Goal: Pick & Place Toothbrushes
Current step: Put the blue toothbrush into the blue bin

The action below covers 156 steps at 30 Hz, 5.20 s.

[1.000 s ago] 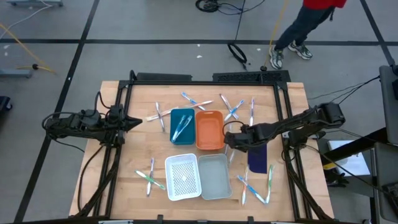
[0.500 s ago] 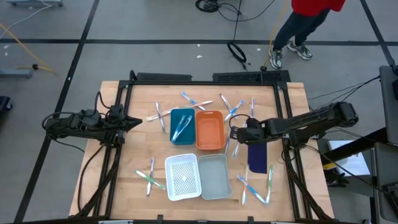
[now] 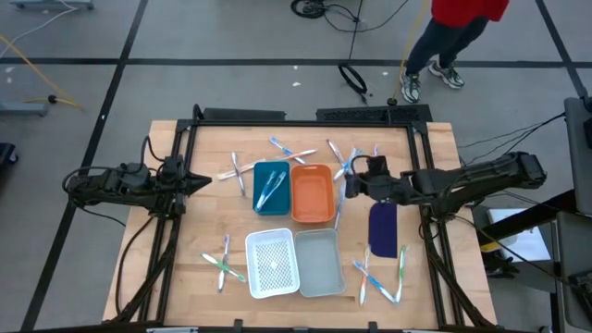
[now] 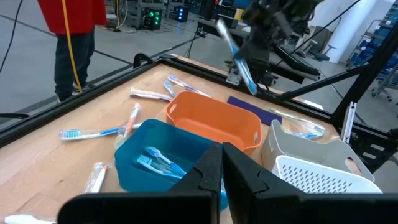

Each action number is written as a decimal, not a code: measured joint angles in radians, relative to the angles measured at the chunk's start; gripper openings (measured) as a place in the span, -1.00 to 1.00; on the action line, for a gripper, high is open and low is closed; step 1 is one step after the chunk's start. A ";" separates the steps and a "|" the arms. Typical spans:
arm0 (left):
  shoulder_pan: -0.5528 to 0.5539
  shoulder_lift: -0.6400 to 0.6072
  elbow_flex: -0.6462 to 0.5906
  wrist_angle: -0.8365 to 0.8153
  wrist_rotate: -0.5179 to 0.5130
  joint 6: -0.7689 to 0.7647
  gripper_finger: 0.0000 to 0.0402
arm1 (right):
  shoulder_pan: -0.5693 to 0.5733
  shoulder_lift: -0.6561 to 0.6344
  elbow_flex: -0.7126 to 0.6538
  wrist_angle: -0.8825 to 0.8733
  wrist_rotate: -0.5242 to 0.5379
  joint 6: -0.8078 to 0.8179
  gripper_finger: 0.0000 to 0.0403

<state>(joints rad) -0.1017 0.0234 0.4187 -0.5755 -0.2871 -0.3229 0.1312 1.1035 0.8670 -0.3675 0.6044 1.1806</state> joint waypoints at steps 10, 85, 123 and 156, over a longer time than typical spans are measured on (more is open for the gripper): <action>0.000 0.000 0.000 0.000 -0.002 0.006 -0.92 | -0.006 0.000 0.001 0.328 0.023 -0.791 -0.96; 0.082 0.604 0.000 0.665 0.195 -0.258 0.17 | -0.321 0.695 0.436 1.002 -0.978 -0.520 -0.96; 0.288 1.072 0.102 1.101 0.585 -0.360 0.17 | -0.313 0.695 0.443 0.983 -0.974 -0.619 -0.96; 0.317 1.097 0.148 1.011 0.708 -0.449 -0.96 | -0.321 0.694 0.442 0.847 -1.076 -0.597 -0.52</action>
<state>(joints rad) 0.2155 1.1202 0.5667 0.4355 0.4212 -0.7715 -0.1898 1.7977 1.3090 0.4791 -0.4715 0.5831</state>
